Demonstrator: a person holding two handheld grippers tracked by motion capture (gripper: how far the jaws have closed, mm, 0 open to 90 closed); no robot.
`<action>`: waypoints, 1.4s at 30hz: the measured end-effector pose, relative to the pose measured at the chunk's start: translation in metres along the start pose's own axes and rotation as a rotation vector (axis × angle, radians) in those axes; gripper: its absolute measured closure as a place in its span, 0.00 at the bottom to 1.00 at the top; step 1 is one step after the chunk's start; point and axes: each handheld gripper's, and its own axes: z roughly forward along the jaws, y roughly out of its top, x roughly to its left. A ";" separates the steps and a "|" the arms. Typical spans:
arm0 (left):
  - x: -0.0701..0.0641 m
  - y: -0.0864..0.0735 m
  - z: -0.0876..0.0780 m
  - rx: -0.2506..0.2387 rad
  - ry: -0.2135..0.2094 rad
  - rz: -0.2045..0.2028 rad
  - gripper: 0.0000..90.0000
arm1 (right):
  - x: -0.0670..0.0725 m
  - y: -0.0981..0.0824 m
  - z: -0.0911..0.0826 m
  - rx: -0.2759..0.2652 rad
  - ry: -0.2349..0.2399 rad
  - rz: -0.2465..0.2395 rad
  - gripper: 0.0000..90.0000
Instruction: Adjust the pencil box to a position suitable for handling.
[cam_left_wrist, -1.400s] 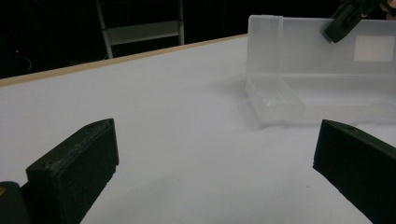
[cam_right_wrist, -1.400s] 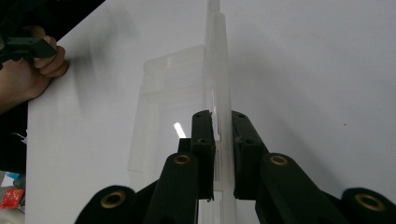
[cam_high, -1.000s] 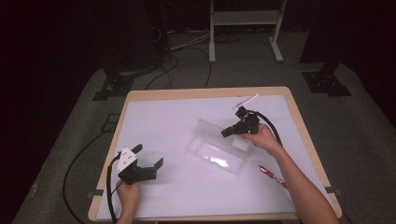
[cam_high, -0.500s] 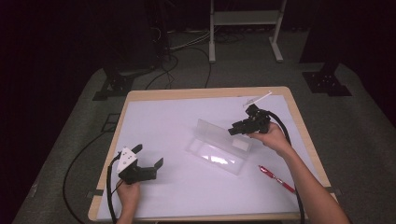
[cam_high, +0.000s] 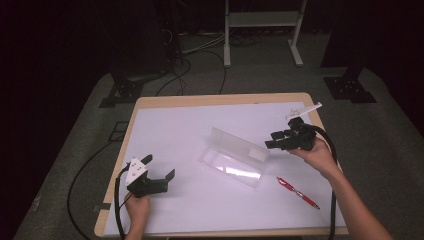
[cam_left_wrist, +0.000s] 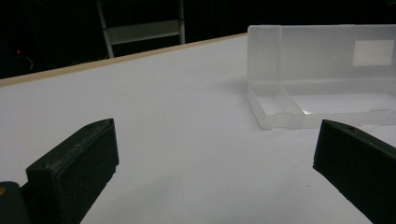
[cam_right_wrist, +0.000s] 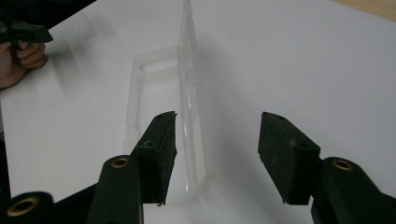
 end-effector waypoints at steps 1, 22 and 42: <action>0.000 0.000 0.000 -0.001 0.001 -0.001 0.00 | 0.001 -0.003 -0.003 -0.001 -0.004 0.000 0.50; 0.000 0.000 0.000 0.006 0.001 0.003 0.00 | 0.014 -0.053 -0.029 -0.027 -0.030 0.007 0.46; 0.000 0.000 0.000 0.005 -0.001 0.004 0.00 | 0.017 -0.099 -0.038 -0.036 -0.049 0.056 0.45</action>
